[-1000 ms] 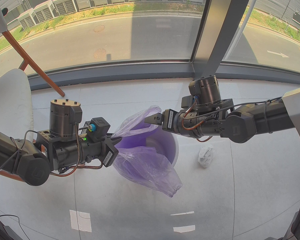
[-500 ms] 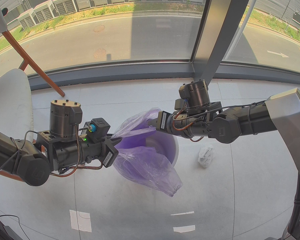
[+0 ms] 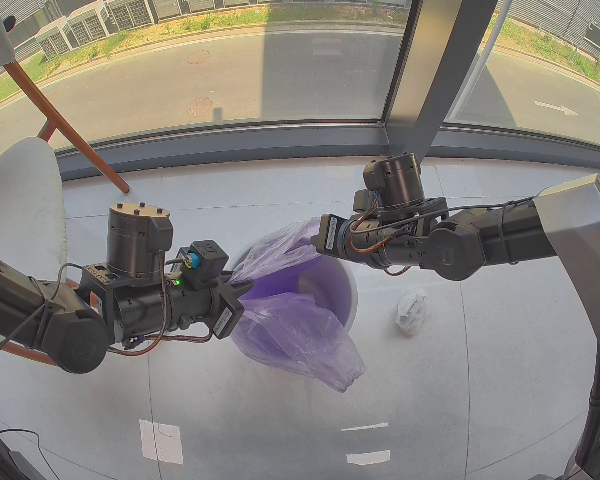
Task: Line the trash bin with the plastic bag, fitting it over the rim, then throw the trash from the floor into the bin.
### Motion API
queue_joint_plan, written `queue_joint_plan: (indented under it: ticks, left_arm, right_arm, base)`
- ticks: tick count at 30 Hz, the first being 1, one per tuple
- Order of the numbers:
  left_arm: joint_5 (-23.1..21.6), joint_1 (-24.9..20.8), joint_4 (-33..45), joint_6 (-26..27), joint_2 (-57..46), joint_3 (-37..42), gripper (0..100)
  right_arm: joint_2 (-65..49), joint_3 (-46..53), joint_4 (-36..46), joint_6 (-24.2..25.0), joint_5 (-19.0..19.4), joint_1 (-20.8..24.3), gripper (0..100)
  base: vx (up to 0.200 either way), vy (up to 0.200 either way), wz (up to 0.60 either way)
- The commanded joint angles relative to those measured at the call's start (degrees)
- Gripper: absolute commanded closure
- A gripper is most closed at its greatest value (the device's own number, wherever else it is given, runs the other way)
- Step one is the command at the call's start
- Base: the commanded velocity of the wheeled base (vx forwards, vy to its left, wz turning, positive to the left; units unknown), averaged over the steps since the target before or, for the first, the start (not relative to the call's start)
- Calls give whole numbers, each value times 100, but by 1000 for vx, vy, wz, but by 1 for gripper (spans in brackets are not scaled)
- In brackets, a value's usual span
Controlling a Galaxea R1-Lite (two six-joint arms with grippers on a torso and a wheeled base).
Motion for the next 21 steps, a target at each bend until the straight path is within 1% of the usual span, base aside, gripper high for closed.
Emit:
queue_joint_plan:
  ticks: [1,8,13,15,21]
  left_arm:
    - [-56,-52,-95,-8,117,-193,0]
    - [137,-193,-95,-413,143,-307,0]
    - [243,-202,-77,-650,29,-369,0]
    - [269,-202,-25,-747,-165,-334,0]
    - [427,-202,204,-808,-525,-123,0]
  right_arm:
    - [-52,-36,-14,-94,4,-147,100]
    - [-78,-80,-23,-155,4,-331,100]
    - [-87,-89,-23,-155,4,-393,100]
    - [-87,-89,-23,-155,4,-410,100]
    - [-69,-106,-32,-155,4,-445,100]
  base:
    - [0,0,0]
    - [0,0,0]
    - [0,0,0]
    - [0,0,0]
    - [0,0,0]
